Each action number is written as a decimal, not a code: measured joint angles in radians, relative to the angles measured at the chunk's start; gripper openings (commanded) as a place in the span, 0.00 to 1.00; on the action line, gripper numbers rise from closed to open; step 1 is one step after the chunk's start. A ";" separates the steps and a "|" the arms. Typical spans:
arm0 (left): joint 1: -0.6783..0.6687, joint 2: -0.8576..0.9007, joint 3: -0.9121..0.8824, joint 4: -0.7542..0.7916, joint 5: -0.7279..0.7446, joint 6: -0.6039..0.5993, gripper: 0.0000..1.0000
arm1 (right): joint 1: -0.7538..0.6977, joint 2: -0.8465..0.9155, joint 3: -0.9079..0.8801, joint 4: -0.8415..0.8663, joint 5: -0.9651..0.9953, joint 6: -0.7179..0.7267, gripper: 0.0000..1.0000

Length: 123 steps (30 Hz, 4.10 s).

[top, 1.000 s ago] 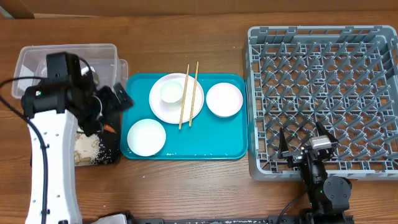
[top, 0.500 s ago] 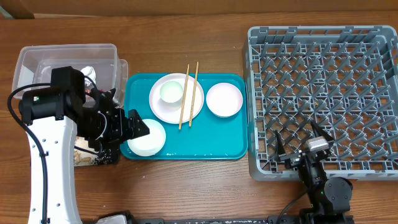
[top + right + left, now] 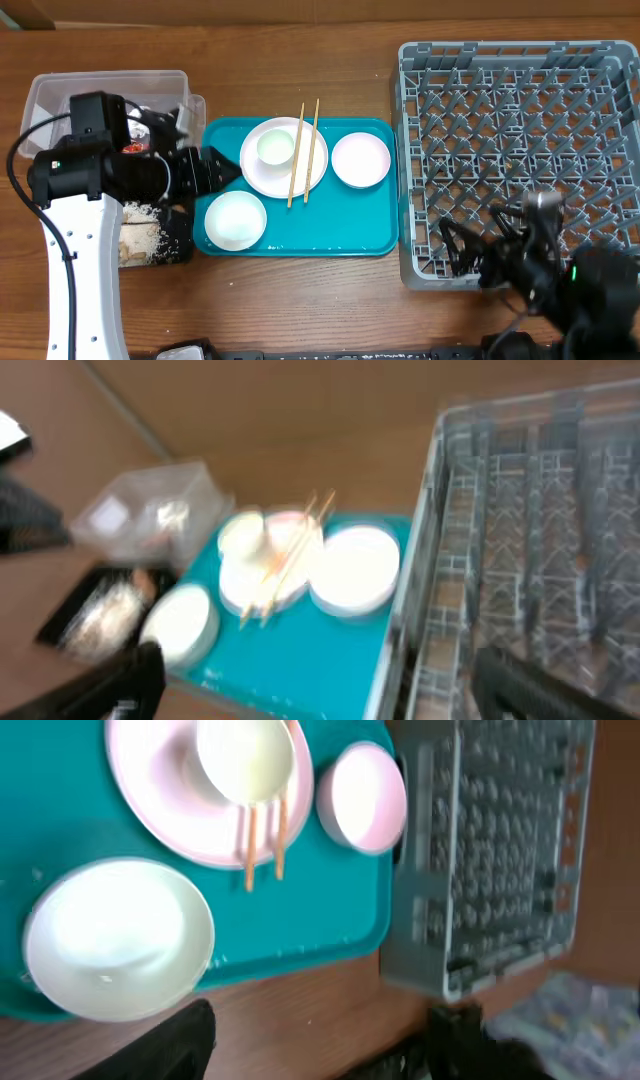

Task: Sort waste into correct bins and load items into the dishwasher
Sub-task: 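Reach the left gripper to the white cup on the plate and grasp it, then lift the cup with the left gripper toward the right gripper for handover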

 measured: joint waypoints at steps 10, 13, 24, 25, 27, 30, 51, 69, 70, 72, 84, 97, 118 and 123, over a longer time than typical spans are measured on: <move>-0.254 0.080 0.000 0.198 -0.289 -0.331 0.46 | 0.000 0.433 0.232 -0.204 -0.039 0.016 1.00; -0.318 0.145 0.000 0.248 -0.393 -0.398 0.48 | 0.000 0.483 0.234 -0.266 -0.041 0.011 1.00; -0.325 0.432 0.000 0.367 -0.484 -0.502 0.45 | 0.000 0.540 0.234 -0.305 -0.033 -0.011 1.00; -0.325 0.454 0.000 0.376 -0.485 -0.504 0.40 | 0.000 0.540 0.234 -0.305 -0.032 -0.010 1.00; -0.325 0.496 0.000 0.399 -0.484 -0.506 0.35 | 0.000 0.540 0.234 -0.304 -0.031 -0.011 1.00; -0.325 0.513 0.000 0.420 -0.484 -0.509 0.31 | 0.000 0.540 0.234 -0.306 -0.031 -0.011 1.00; -0.325 0.483 0.001 0.370 -0.513 -0.505 0.04 | 0.000 0.540 0.235 -0.336 0.013 -0.011 1.00; -0.325 0.107 0.083 0.319 0.729 -0.184 0.04 | 0.000 0.540 0.409 -0.161 -0.737 -0.353 1.00; -0.325 0.107 0.083 0.319 0.747 -0.181 0.04 | 0.000 0.540 0.409 -0.153 -0.748 -0.355 1.00; -0.328 0.107 0.083 0.321 0.792 -0.177 0.04 | 0.000 0.540 0.409 -0.113 -0.810 -0.363 1.00; -0.418 0.107 0.083 0.351 0.819 -0.177 0.04 | 0.001 0.600 0.409 -0.052 -1.004 -0.370 1.00; -0.438 0.107 0.083 0.352 0.794 -0.177 0.04 | 0.022 0.649 0.409 0.039 -1.004 -0.333 0.88; -0.438 0.108 0.084 0.343 0.706 -0.176 0.11 | 0.145 0.665 0.409 0.135 -0.874 -0.230 0.66; -0.438 0.108 0.084 0.291 0.599 -0.179 0.20 | 0.146 0.669 0.409 0.139 -0.821 -0.231 0.66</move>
